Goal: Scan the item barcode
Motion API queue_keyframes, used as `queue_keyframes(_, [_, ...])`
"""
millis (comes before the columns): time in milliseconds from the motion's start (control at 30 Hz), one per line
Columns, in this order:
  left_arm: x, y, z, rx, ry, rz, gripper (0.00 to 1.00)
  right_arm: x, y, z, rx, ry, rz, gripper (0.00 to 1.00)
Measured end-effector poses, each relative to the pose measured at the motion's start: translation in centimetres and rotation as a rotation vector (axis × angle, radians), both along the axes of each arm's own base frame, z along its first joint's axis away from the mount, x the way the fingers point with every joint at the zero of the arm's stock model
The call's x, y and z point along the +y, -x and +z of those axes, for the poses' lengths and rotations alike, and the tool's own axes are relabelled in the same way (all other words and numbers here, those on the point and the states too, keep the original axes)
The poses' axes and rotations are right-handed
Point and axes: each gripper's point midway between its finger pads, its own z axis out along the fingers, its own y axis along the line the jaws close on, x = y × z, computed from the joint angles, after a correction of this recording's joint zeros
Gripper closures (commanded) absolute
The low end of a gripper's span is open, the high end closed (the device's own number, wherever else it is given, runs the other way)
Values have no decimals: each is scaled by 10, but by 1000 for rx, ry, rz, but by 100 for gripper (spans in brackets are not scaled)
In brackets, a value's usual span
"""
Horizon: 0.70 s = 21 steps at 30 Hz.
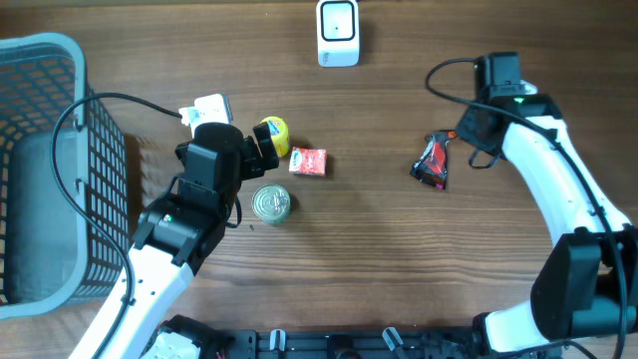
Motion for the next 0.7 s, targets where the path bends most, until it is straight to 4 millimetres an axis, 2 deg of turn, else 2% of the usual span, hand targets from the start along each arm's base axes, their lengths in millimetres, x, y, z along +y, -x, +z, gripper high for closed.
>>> queue_keyframes(100, [0,0,0,0,0,0,0,42,-5,0,-17,-72,111,25])
queue_keyframes(167, [0,0,0,0,-1,1,0,59,-6,0,-25,-105,145,10])
queue_keyframes(200, [1,0,0,-1,-2,2,0,65,-6,-1,-25,-124,150,9])
queue_keyframes(300, [1,0,0,-1,-2,3,0,66,-5,-14,9,-134,137,8])
queue_keyframes(400, [1,0,0,-1,-2,3,0,65,-3,-42,79,-124,124,8])
queue_keyframes(500, [1,0,0,-1,-2,3,0,64,1,-73,159,-112,119,11])
queue_keyframes(600, [1,0,-1,2,-4,4,0,63,5,-94,209,-104,114,11])
queue_keyframes(633, [1,1,-1,6,-6,4,0,62,6,-98,219,-102,113,15])
queue_keyframes(667, [2,1,-2,10,-8,4,0,61,6,-101,225,-94,111,24])
queue_keyframes(700, [2,2,-3,14,-11,6,0,59,5,-102,222,-85,106,41])
